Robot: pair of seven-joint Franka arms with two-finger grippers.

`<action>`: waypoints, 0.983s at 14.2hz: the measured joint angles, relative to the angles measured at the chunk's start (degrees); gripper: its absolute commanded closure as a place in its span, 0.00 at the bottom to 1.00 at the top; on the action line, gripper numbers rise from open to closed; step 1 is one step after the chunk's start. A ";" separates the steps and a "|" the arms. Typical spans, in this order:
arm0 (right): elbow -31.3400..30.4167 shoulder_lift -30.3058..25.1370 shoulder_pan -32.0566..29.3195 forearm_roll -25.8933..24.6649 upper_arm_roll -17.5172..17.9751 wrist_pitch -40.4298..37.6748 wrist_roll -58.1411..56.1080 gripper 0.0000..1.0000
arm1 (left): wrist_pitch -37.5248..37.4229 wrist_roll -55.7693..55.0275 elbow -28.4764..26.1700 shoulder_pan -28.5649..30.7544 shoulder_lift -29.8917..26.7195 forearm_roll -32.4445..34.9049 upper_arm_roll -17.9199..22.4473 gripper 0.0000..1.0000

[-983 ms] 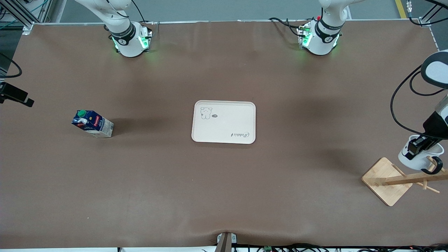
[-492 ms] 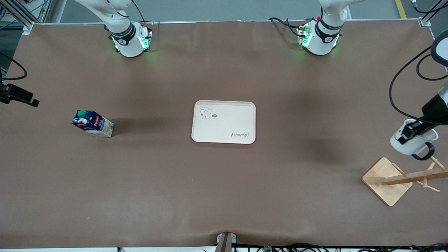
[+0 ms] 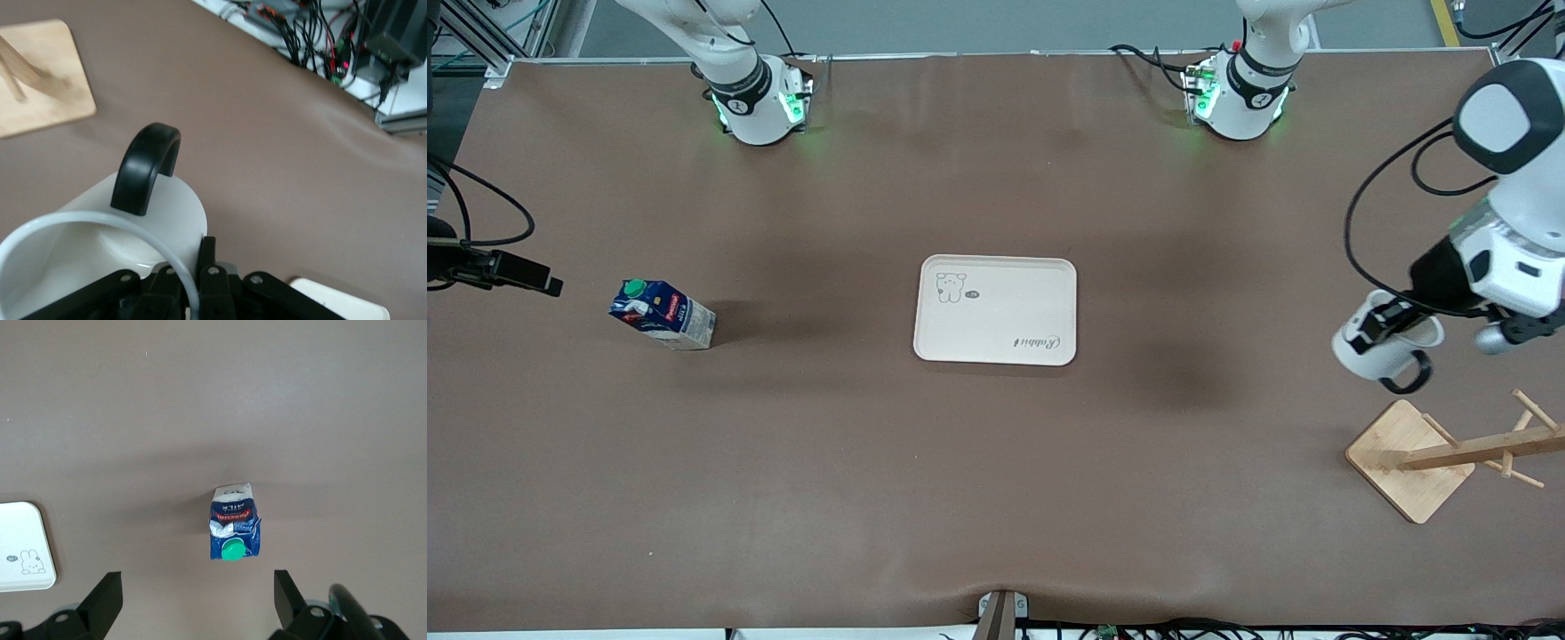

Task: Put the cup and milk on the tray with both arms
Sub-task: 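Carry the mug to the tray while the right gripper reaches the milk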

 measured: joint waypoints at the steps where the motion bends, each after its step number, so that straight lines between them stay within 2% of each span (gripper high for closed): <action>1: 0.00 0.51 -0.07 0.00 -0.07 0.28 0.00 0.00 | -0.24 -1.08 -0.12 -0.05 0.49 0.00 -1.30 1.00; 5: 0.02 2.51 -0.21 0.00 -0.28 0.42 0.00 0.00 | -0.39 -6.57 -0.32 -2.80 4.98 0.04 -5.32 1.00; 9: 0.08 5.04 -0.25 0.00 -0.47 -0.65 -0.41 0.00 | -0.29 -14.28 0.44 -9.01 9.43 3.01 -5.56 1.00; 12: 0.14 5.31 -0.25 0.00 -0.49 -7.31 -0.42 0.00 | -0.26 -22.96 2.53 -14.52 12.69 6.26 -5.68 1.00; 14: 0.10 5.58 -0.56 0.00 -0.63 -8.51 -0.39 0.00 | -0.25 -30.05 4.23 -18.60 15.11 8.89 -5.72 1.00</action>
